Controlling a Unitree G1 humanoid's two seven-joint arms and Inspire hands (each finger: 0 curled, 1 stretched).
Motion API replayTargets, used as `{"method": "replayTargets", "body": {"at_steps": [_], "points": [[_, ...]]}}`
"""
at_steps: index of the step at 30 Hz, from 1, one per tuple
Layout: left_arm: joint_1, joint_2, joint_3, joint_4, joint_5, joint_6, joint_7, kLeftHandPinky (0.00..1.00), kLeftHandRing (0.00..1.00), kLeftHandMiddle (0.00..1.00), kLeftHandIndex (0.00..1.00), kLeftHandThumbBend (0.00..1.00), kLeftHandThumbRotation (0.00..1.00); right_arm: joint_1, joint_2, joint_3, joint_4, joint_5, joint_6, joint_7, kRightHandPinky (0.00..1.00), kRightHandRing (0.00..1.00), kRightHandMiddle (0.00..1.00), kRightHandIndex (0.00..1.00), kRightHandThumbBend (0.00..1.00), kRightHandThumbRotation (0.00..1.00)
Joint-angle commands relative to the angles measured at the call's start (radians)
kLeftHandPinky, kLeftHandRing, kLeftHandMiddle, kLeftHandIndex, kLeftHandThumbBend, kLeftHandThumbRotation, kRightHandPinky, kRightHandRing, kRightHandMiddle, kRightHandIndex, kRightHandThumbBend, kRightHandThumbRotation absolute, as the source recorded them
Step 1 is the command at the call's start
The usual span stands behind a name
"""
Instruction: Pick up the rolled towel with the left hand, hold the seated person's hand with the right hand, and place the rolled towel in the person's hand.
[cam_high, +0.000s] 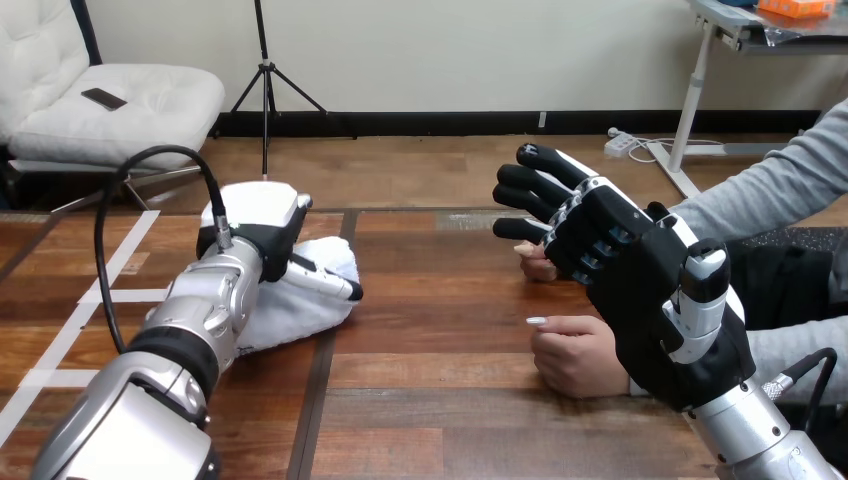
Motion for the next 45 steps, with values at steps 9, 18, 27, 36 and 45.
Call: {"method": "replayTargets", "body": {"at_steps": [9,18,27,36,45], "points": [[-0.084,0.015,-0.030,-0.008,0.008,0.012,-0.057,0.92,0.92,0.94,0.94,1.00,0.68,-0.055,0.002,-0.023,-0.022,0.015,-0.022,-0.005,0.83,0.89,0.88,0.88,1.00,1.00],[-0.090,0.015,-0.039,-0.012,0.002,0.010,-0.092,0.92,0.92,0.94,0.94,1.00,0.69,-0.053,0.003,-0.024,-0.028,0.009,-0.022,-0.013,0.83,0.88,0.88,0.88,1.00,1.00],[-0.095,0.013,-0.044,-0.018,0.001,0.011,-0.119,0.93,0.92,0.93,0.93,1.00,0.75,-0.058,0.005,-0.025,-0.015,0.018,-0.034,-0.004,0.82,0.88,0.87,0.88,1.00,1.00],[-0.095,0.007,-0.050,-0.020,0.006,0.013,-0.129,0.92,0.92,0.93,0.93,1.00,0.77,-0.060,0.006,-0.025,-0.014,0.017,-0.036,-0.009,0.81,0.87,0.87,0.88,1.00,1.00],[-0.088,-0.001,-0.049,-0.018,0.002,0.019,-0.138,0.94,0.93,0.95,0.95,1.00,0.75,-0.056,0.007,-0.024,-0.021,0.015,-0.036,-0.014,0.81,0.87,0.87,0.88,1.00,1.00]]}}
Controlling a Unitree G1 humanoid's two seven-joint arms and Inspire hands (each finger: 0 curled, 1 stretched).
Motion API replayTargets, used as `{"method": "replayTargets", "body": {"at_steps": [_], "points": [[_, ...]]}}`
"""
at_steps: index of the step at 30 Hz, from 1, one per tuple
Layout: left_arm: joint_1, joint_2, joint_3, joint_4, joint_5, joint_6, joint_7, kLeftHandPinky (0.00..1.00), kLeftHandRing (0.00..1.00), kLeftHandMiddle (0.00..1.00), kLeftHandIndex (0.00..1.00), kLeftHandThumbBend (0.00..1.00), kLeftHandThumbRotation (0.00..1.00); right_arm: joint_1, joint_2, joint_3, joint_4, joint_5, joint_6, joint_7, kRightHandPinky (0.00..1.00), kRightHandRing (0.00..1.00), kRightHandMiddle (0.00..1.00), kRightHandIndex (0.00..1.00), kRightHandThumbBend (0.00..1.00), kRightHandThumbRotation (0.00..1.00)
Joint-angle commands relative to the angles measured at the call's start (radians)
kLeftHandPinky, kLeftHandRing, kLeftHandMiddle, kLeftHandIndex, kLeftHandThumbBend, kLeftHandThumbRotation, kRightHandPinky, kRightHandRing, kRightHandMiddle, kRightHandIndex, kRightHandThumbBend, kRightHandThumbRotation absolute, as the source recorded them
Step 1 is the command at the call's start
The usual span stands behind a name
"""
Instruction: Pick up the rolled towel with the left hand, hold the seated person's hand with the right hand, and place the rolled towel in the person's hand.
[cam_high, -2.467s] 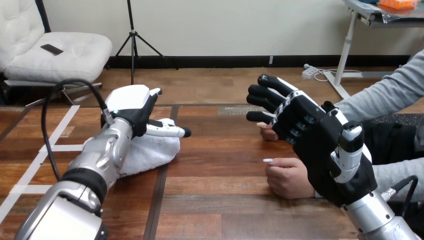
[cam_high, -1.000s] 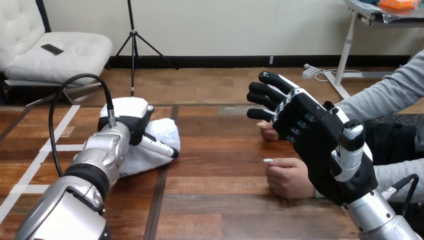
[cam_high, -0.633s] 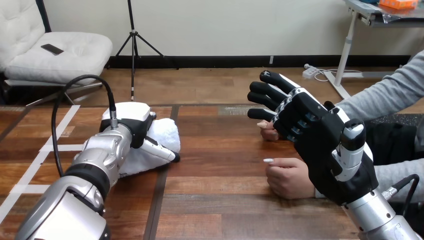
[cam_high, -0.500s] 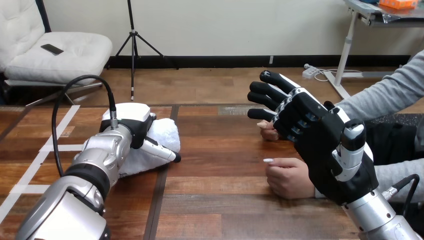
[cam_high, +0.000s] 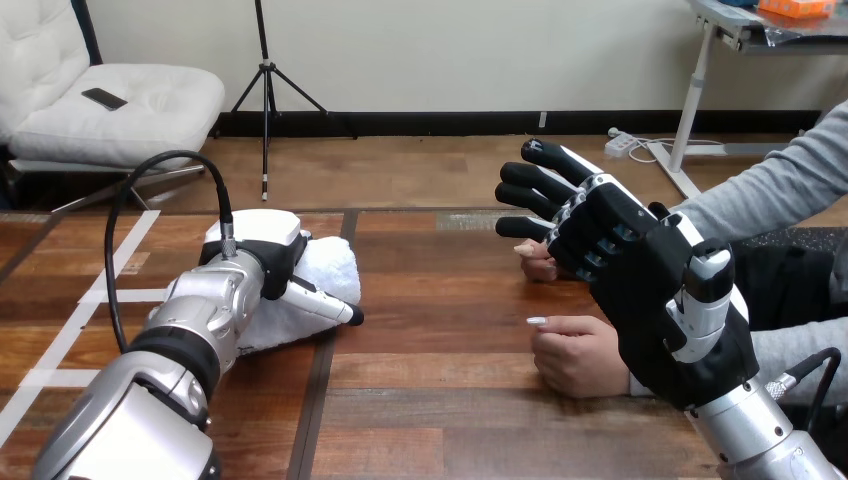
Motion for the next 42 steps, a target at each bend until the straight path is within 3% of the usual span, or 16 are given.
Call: {"method": "replayTargets", "body": {"at_steps": [1,17,24,42], "points": [[-0.084,0.000,-0.011,-0.018,0.003,0.006,0.002,0.94,0.94,0.95,0.95,1.00,0.75,-0.056,0.006,-0.022,-0.023,0.015,-0.020,-0.010,0.81,0.87,0.87,0.88,1.00,1.00],[-0.060,-0.019,-0.027,-0.012,0.017,0.026,0.045,0.96,0.95,0.97,0.96,1.00,0.72,-0.055,0.000,-0.025,-0.026,0.019,-0.024,-0.001,0.80,0.87,0.87,0.88,1.00,1.00],[-0.048,-0.030,-0.044,-0.007,0.028,0.043,0.091,0.96,0.96,0.98,0.97,1.00,0.71,-0.053,0.000,-0.027,-0.031,0.022,-0.023,0.000,0.79,0.87,0.87,0.88,1.00,1.00],[-0.032,-0.063,-0.067,0.005,0.044,0.084,0.165,0.96,0.96,0.97,0.97,1.00,0.61,-0.043,-0.003,-0.036,-0.053,0.021,-0.024,0.002,0.78,0.87,0.87,0.88,1.00,1.00]]}}
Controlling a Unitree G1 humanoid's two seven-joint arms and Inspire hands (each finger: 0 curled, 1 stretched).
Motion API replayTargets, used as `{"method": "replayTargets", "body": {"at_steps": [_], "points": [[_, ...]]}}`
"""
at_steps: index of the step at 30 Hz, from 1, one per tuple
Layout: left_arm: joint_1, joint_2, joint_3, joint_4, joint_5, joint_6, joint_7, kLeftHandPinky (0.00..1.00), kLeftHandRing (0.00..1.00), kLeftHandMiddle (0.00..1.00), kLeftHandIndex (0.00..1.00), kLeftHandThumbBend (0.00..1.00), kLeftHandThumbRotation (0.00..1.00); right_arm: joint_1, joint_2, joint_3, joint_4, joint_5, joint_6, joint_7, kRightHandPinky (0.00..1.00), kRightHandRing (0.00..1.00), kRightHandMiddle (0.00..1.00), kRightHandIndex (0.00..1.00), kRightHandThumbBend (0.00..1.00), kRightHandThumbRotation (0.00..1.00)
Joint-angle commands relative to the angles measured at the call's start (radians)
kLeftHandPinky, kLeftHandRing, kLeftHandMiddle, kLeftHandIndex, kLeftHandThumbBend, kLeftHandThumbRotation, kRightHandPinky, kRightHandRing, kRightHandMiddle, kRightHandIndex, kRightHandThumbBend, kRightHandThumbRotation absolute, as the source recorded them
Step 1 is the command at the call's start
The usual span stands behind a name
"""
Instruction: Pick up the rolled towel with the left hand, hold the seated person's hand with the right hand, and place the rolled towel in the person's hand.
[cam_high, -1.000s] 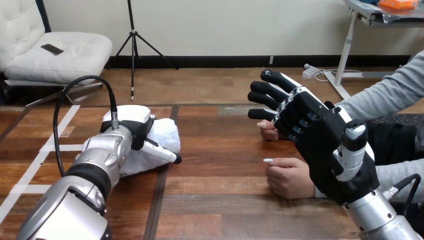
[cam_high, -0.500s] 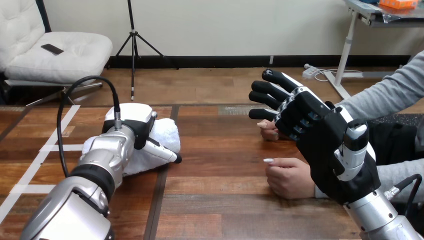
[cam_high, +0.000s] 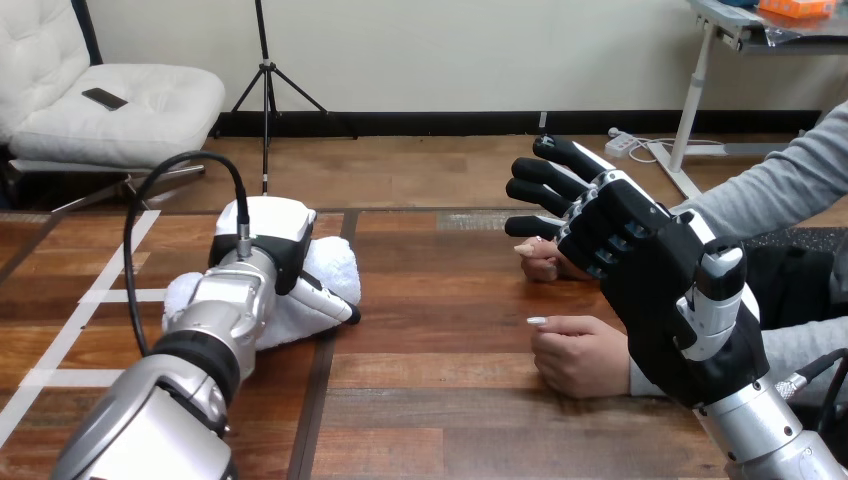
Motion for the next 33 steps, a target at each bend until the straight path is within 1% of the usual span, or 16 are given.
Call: {"method": "replayTargets", "body": {"at_steps": [1,3,6,9,10,12,14,17,18,19,23,24,28,33], "points": [[-0.032,-0.017,-0.018,0.001,0.013,0.011,0.046,0.95,0.95,0.96,0.96,1.00,0.57,-0.043,-0.003,-0.015,-0.051,0.020,-0.023,0.002,0.77,0.87,0.87,0.88,1.00,1.00],[-0.030,-0.020,-0.019,0.002,0.014,0.016,0.060,0.94,0.94,0.96,0.95,1.00,0.54,-0.043,-0.002,-0.016,-0.051,0.021,-0.025,0.002,0.76,0.87,0.87,0.88,1.00,1.00],[-0.027,-0.025,-0.027,0.003,0.022,0.024,0.084,0.91,0.92,0.93,0.94,1.00,0.47,-0.041,-0.002,-0.018,-0.055,0.024,-0.024,0.001,0.76,0.87,0.87,0.88,1.00,1.00],[-0.027,-0.029,-0.038,0.005,0.030,0.033,0.096,0.86,0.90,0.91,0.92,1.00,0.36,-0.038,-0.003,-0.019,-0.057,0.025,-0.022,0.001,0.75,0.86,0.87,0.88,1.00,1.00],[-0.027,-0.030,-0.039,0.005,0.030,0.035,0.097,0.83,0.88,0.90,0.91,0.99,0.29,-0.038,-0.003,-0.019,-0.058,0.025,-0.022,0.001,0.75,0.86,0.87,0.88,1.00,1.00],[-0.027,-0.032,-0.041,0.005,0.027,0.039,0.102,0.81,0.87,0.89,0.90,0.98,0.24,-0.036,-0.005,-0.020,-0.062,0.024,-0.021,-0.001,0.75,0.86,0.87,0.88,1.00,1.00],[-0.026,-0.033,-0.040,0.005,0.024,0.040,0.107,0.78,0.85,0.88,0.88,0.98,0.17,-0.034,-0.006,-0.020,-0.063,0.022,-0.021,-0.002,0.74,0.86,0.87,0.88,1.00,1.00],[-0.027,-0.035,-0.040,0.006,0.023,0.045,0.109,0.73,0.81,0.84,0.83,0.98,0.09,-0.032,-0.007,-0.022,-0.066,0.018,-0.021,-0.006,0.74,0.86,0.86,0.88,1.00,1.00],[-0.029,-0.036,-0.041,0.007,0.023,0.049,0.102,0.72,0.80,0.83,0.81,0.98,0.07,-0.032,-0.007,-0.022,-0.067,0.018,-0.019,-0.007,0.74,0.86,0.86,0.88,1.00,1.00],[-0.030,-0.037,-0.042,0.007,0.023,0.052,0.096,0.67,0.75,0.79,0.77,0.97,0.05,-0.031,-0.007,-0.023,-0.068,0.019,-0.018,-0.007,0.74,0.86,0.86,0.88,1.00,1.00],[-0.036,-0.039,-0.044,0.009,0.022,0.063,0.072,0.60,0.68,0.73,0.72,0.96,0.02,-0.030,-0.006,-0.024,-0.070,0.021,-0.015,-0.009,0.74,0.86,0.86,0.87,1.00,1.00],[-0.042,-0.041,-0.042,0.011,0.018,0.073,0.049,0.58,0.66,0.72,0.71,0.96,0.02,-0.030,-0.006,-0.025,-0.070,0.022,-0.015,-0.010,0.74,0.86,0.86,0.87,1.00,1.00],[-0.056,-0.045,-0.044,0.014,0.017,0.099,-0.012,0.47,0.57,0.65,0.63,0.97,0.03,-0.029,-0.005,-0.026,-0.072,0.023,-0.012,-0.011,0.73,0.86,0.86,0.87,1.00,1.00],[-0.067,-0.046,-0.047,0.014,0.018,0.117,-0.070,0.41,0.53,0.62,0.62,0.97,0.06,-0.025,-0.004,-0.024,-0.082,0.022,-0.007,-0.016,0.73,0.86,0.86,0.87,1.00,1.00]]}}
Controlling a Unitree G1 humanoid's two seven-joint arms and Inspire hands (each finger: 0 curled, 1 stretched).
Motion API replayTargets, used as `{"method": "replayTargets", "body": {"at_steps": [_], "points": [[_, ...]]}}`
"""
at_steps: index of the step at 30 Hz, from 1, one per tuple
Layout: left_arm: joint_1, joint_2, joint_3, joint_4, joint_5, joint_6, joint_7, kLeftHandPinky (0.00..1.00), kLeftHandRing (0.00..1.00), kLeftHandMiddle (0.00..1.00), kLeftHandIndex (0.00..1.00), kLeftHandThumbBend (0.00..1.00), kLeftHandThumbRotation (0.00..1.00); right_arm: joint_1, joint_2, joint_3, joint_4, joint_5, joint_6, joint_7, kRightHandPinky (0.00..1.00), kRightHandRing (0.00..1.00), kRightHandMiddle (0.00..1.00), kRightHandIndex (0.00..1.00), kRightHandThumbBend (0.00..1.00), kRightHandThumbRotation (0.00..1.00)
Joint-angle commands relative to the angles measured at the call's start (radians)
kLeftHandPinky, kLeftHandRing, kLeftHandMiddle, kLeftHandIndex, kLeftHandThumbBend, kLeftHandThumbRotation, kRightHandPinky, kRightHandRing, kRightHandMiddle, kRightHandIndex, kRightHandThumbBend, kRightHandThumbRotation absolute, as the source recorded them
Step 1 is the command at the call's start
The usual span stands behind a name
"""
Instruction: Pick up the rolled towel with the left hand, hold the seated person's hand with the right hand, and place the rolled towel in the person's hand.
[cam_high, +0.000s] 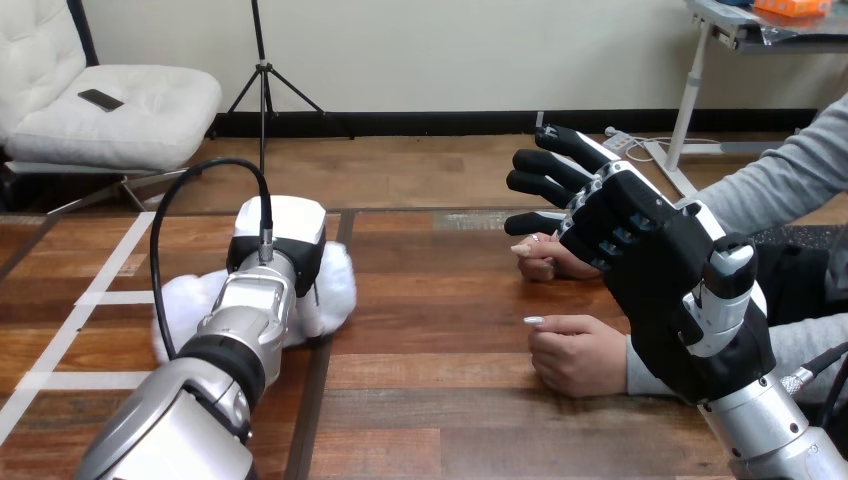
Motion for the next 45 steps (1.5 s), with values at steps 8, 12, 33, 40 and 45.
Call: {"method": "replayTargets", "body": {"at_steps": [8,12,33,40,45], "points": [[-0.066,0.003,-0.003,0.007,-0.007,0.042,-0.116,0.38,0.56,0.64,0.62,1.00,0.10,-0.027,-0.004,-0.020,-0.048,0.026,0.000,-0.011,0.73,0.86,0.86,0.87,1.00,1.00],[-0.073,0.001,-0.014,0.009,0.001,0.058,-0.155,0.38,0.56,0.65,0.63,1.00,0.12,-0.029,-0.005,-0.020,-0.046,0.026,-0.004,-0.009,0.73,0.87,0.86,0.87,1.00,1.00],[-0.091,-0.005,-0.019,0.006,-0.004,0.105,-0.241,0.44,0.64,0.71,0.66,0.98,0.18,-0.033,-0.009,-0.023,-0.042,0.025,-0.012,-0.011,0.73,0.87,0.87,0.88,1.00,1.00],[-0.093,-0.007,-0.008,0.005,-0.016,0.115,-0.249,0.45,0.62,0.68,0.65,0.97,0.18,-0.036,-0.008,-0.026,-0.040,0.024,-0.014,-0.015,0.74,0.87,0.87,0.88,1.00,1.00],[-0.091,-0.008,0.017,0.002,-0.039,0.118,-0.228,0.37,0.50,0.57,0.60,0.94,0.13,-0.037,-0.007,-0.028,-0.040,0.025,-0.016,-0.017,0.74,0.87,0.87,0.88,1.00,1.00]]}}
